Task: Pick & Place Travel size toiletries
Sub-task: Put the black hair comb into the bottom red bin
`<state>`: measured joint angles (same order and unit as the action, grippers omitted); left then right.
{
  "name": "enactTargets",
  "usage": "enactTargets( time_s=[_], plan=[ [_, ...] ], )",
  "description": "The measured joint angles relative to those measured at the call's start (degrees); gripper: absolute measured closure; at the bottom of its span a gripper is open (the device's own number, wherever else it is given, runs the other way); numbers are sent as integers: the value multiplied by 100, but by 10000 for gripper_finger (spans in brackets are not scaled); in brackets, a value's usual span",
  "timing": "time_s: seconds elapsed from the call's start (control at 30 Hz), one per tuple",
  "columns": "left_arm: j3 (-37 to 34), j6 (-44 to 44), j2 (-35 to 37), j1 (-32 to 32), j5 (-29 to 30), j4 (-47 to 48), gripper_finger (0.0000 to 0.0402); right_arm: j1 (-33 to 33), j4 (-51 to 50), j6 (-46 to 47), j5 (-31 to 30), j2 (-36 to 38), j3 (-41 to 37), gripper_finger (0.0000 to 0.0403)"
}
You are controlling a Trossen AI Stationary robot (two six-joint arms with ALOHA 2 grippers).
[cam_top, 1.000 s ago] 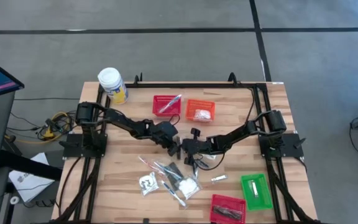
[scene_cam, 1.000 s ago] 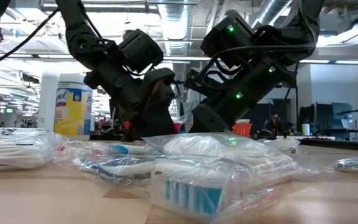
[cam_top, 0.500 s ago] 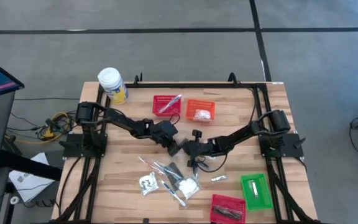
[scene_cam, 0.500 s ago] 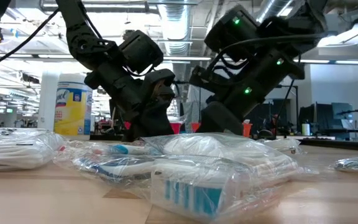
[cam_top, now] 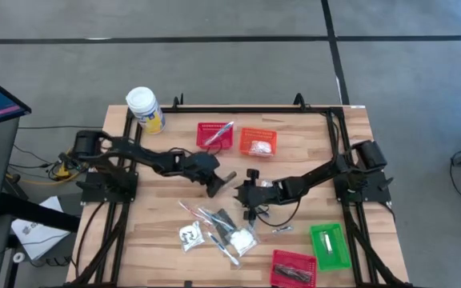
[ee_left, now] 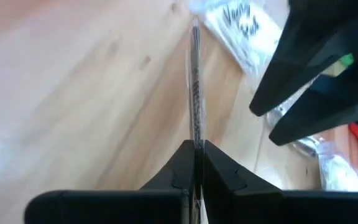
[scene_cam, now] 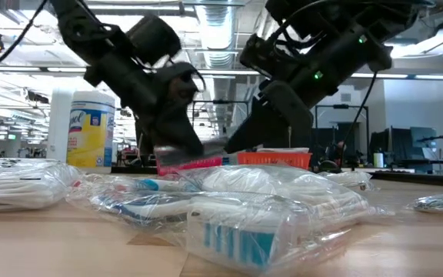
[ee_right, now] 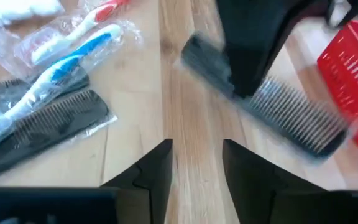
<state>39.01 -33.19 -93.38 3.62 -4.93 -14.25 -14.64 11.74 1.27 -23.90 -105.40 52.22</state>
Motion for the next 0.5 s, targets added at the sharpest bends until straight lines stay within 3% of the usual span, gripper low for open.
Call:
enactTargets(
  time_s=[0.3,0.5],
  plan=[
    [-501,305,1165,-129,846,-55,396,-41,24,-41,-4,164,13,270],
    [-551,576,1463,-306,1030,-164,396,-48,-47,-39,0,305,1,268]
  ],
)
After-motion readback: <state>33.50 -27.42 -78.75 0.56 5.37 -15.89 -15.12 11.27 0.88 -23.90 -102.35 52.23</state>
